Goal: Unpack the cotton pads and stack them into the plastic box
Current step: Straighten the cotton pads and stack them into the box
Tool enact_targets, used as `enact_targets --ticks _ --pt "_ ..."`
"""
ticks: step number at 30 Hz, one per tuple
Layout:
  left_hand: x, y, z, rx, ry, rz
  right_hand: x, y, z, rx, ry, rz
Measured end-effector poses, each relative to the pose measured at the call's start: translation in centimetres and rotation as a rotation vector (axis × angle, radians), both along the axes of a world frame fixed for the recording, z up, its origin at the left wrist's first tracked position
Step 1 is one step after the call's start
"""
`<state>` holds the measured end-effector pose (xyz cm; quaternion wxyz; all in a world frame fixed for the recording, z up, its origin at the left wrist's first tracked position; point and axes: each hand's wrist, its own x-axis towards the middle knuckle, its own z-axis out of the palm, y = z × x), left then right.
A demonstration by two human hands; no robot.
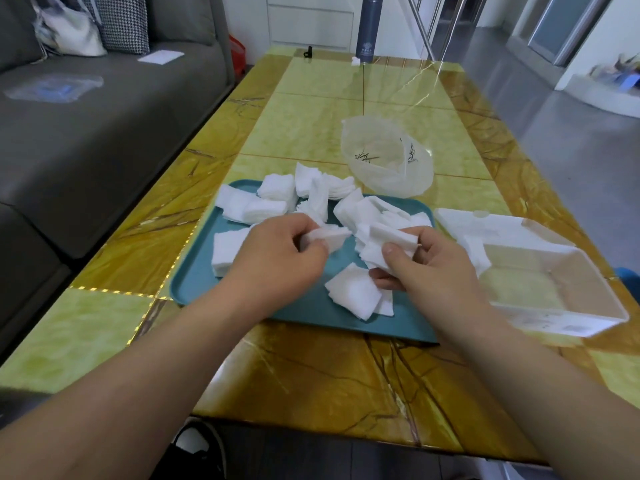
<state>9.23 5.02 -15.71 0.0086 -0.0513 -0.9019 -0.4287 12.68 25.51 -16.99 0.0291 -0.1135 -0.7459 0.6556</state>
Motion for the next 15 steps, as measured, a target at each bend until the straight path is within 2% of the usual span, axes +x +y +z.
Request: enact_targets --ticks 3,4,8,15 --pt "0.1 -0.5 1.2 0.437 -0.206 0.007 0.1 0.1 0.4 -0.053 0.021 0.002" --pt "0.3 -0.5 1.4 0.522 -0.272 -0.036 0.1 0.1 0.5 -0.074 0.023 0.008" --pt "0.8 -0.3 1.3 0.562 -0.300 -0.210 0.2 0.0 1.1 -0.193 0.009 0.074" --pt "0.9 0.1 1.4 0.530 -0.282 -0.228 0.5 0.2 1.5 -0.263 -0.075 0.285"
